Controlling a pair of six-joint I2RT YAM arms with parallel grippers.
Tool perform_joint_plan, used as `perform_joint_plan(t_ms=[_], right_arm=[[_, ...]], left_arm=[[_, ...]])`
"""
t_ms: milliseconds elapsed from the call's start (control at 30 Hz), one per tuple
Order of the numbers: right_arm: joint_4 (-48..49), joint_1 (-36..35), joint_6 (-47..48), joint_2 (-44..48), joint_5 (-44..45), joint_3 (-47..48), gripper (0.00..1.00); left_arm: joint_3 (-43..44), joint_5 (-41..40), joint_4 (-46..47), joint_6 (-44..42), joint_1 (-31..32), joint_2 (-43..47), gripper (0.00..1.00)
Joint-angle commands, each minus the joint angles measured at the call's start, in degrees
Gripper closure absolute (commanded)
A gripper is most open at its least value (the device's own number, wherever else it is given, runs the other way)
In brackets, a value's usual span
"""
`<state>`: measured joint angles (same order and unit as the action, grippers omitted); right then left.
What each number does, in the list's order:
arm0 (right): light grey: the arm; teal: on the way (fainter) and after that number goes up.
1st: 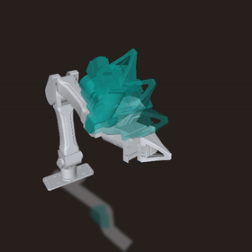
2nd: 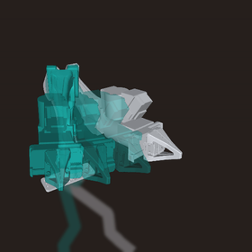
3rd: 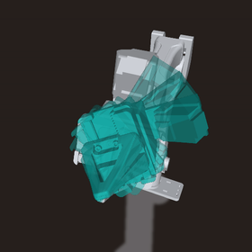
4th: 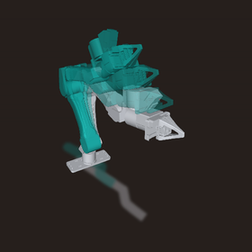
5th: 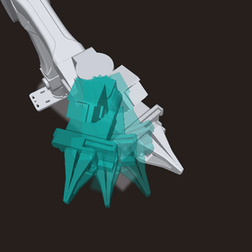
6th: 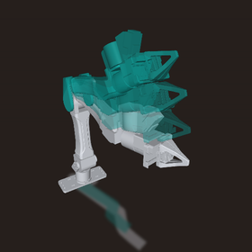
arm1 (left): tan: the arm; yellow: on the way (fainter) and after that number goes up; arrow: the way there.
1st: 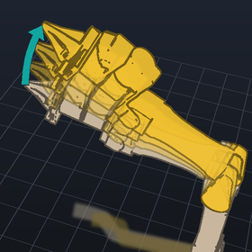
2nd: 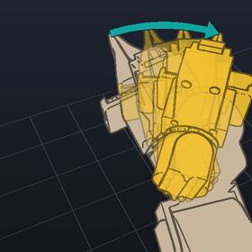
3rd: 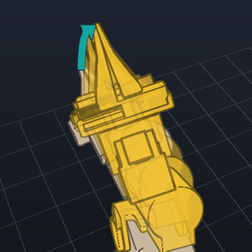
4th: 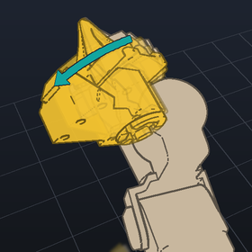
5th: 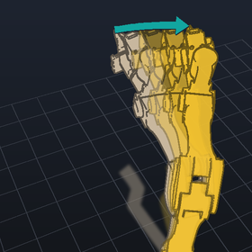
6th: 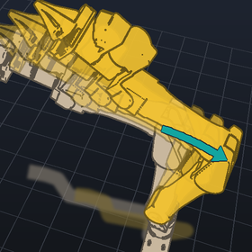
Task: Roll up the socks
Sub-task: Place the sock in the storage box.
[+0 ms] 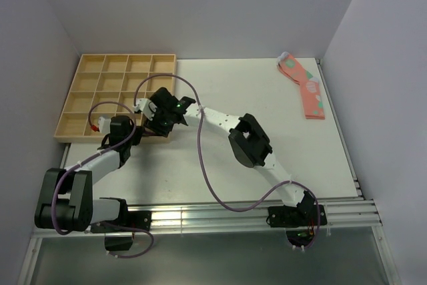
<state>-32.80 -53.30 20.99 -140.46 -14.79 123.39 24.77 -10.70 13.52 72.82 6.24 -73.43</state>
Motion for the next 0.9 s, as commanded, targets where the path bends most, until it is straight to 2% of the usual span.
perform_joint_plan(t_ms=[0,500,867], right_arm=[[-4.21,0.39,-1.21,3.43,-1.65,-3.24,0.50],[-2.09,3.11,-4.21,6.87,-10.96,-4.65,0.48],[-3.06,3.90,-5.08,7.22,-14.13,-3.25,0.46]], left_arm=[[2.38,-2.31,-4.02,-0.66,0.44,-1.36,1.00],[3.35,-4.42,-7.63,-2.94,0.79,0.39,1.00],[3.09,-4.16,-7.63,-3.21,0.79,0.39,1.00]])
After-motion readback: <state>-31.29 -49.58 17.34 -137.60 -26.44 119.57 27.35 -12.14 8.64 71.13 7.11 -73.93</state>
